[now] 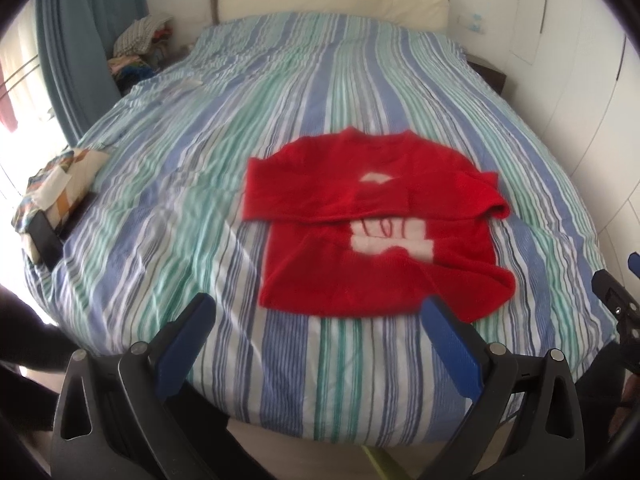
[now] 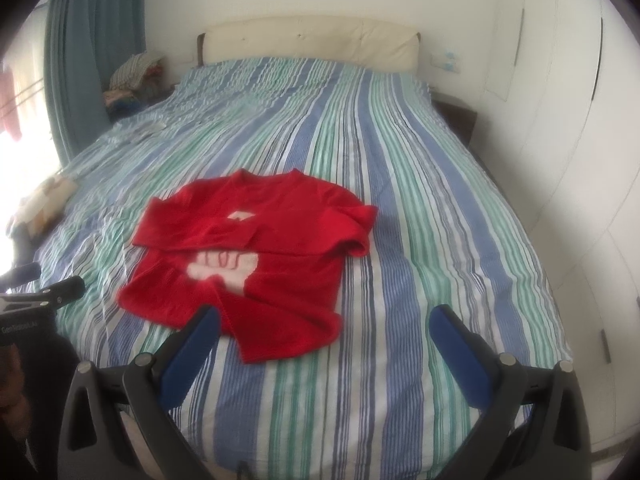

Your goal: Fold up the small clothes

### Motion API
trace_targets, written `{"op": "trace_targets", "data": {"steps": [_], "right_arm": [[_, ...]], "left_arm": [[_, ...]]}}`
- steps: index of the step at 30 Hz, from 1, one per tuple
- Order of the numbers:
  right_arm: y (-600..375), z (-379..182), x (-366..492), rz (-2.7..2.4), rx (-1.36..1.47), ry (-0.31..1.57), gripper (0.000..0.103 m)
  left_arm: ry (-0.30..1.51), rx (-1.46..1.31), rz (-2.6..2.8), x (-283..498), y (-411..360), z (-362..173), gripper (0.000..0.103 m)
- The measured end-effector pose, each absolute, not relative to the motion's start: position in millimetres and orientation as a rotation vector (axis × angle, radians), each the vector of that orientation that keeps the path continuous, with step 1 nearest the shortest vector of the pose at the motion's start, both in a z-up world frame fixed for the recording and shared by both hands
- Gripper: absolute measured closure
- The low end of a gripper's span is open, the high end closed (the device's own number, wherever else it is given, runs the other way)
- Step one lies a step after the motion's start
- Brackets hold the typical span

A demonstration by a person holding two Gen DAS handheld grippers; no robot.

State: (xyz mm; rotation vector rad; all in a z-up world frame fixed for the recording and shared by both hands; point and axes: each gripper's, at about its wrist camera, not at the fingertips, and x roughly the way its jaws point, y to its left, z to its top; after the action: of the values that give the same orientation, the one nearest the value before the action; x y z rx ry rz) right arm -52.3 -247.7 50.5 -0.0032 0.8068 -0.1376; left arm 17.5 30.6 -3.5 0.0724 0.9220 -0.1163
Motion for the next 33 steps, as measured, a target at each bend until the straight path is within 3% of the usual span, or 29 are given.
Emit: {"op": "trace_targets", "data": {"steps": [33], "right_arm": [[-250,46,-53,-0.152,-0.022,0.825,0.000]], "left_arm": [[0.927,0.092,-0.124,26,35,-18,0.001]]}}
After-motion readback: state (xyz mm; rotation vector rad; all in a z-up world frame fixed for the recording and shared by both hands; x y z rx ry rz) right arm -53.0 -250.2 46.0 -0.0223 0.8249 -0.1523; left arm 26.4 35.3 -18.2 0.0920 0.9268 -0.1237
